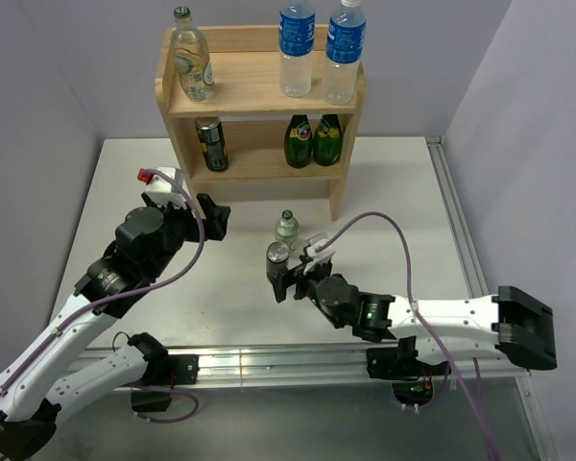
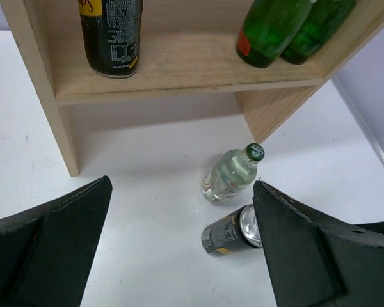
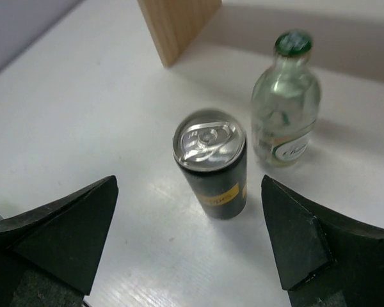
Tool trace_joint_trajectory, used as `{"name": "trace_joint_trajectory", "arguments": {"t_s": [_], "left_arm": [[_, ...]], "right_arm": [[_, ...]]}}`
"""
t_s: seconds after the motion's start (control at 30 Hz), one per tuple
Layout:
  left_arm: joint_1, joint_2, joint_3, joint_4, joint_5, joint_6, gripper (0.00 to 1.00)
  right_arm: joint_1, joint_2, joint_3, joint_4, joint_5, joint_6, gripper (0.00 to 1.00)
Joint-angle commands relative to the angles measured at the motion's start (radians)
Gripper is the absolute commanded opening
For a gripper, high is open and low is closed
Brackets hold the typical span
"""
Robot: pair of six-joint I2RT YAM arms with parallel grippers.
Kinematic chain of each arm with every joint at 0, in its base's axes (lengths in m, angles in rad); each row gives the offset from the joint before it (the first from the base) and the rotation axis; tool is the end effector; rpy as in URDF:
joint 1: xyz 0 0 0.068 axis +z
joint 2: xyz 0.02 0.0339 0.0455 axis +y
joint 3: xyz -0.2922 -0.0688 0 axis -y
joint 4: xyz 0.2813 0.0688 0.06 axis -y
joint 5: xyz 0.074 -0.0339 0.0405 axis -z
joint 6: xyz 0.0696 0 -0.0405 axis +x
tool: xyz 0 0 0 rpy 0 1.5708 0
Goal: Place and organize the beverage onto the shelf
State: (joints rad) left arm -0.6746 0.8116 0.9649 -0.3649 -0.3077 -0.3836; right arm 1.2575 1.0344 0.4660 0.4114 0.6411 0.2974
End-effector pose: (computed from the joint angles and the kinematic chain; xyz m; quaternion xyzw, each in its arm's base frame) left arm 0.1888 -0.1240 0.3982 0.0161 0.7745 -0.2106 0.5963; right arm 0.1223 0.2423 0.2435 -0.1518 0.7346 0.2616 0.6074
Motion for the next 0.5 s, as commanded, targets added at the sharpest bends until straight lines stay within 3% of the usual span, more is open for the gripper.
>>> {"name": "trace_joint_trajectory", "arguments": {"t_s": [0.0, 0.13, 0.27, 0.47], "left_arm": [[-0.013, -0.023, -0.011, 0.054, 0.007, -0.043, 0.99], [-0.052, -0.019, -0.103, 0.121, 0.041, -0.104, 0.98], [-0.182, 0.004, -0.254, 0.214, -0.021, -0.167, 0.98], [-0.397, 0.086, -0.354, 0.342, -0.148, -0.199, 0.99]], "right_arm": [[0.005, 0.073, 0.046, 0.066, -0.029, 0.081, 1.00], [0.011, 0.046, 0.051, 0.055, 0.012, 0.075, 1.00], [0.013, -0.075, 0.080, -0.029, 0.066, 0.037, 1.00], [0.013, -0.258, 0.094, -0.177, 0.178, -0.001, 1.00]]}}
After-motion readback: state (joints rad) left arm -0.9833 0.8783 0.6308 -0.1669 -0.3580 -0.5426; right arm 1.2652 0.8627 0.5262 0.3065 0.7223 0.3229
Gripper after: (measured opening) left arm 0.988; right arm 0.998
